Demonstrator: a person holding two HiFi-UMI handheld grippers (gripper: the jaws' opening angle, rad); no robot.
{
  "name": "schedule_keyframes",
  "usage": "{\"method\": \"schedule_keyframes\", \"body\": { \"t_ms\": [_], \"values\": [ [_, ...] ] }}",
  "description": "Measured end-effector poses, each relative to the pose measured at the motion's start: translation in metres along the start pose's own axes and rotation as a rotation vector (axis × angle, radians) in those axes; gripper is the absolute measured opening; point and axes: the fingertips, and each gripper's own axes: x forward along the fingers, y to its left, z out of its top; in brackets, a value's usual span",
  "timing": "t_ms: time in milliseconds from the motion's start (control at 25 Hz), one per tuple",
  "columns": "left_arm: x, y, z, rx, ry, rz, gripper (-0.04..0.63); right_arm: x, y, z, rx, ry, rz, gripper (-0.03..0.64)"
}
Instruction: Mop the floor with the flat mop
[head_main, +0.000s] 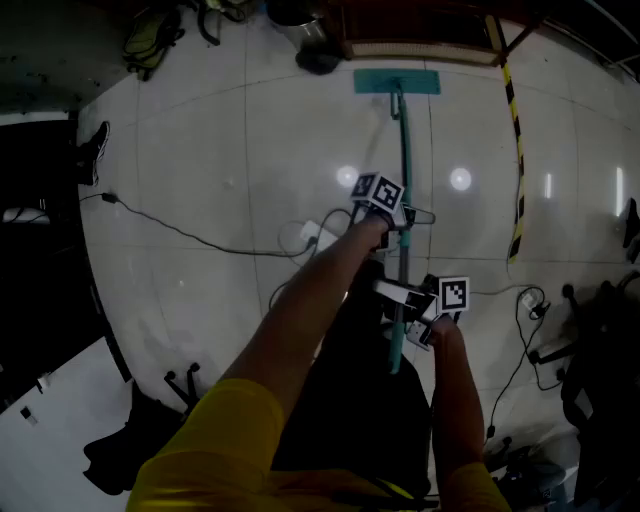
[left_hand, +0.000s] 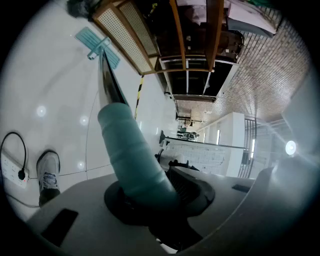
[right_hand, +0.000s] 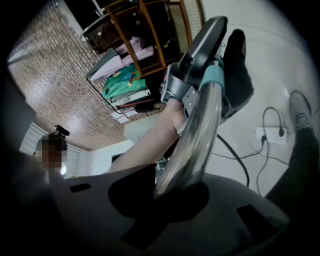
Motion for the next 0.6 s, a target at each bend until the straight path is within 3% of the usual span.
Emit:
{"method": "schedule_keyframes", "body": {
  "t_ms": [160, 400, 480, 600],
  "values": [
    [0.007, -0.024, -0.079, -0.076, -0.002, -0.057, 0.13, -0.011, 0.03, -0.08, 0.046, 0.085, -0.018, 0.081],
    [0.023, -0.076, -0.269, -0.266, 0.002, -0.095, 0.144, -0.058, 0.092, -0.239, 0.205, 0.076, -0.045, 0.097],
    [0.027, -0.079, -0.3, -0.293, -0.007, -0.114, 0.14, -0.064, 0.092, -0.263, 0.212, 0.063, -0.067, 0.1],
    [0.026, -0.08, -0.297, -0.283, 0.033, -0.153, 0.137, -0.06, 0.089, -0.258, 0.193, 0.03, -0.017, 0.095]
  ]
}}
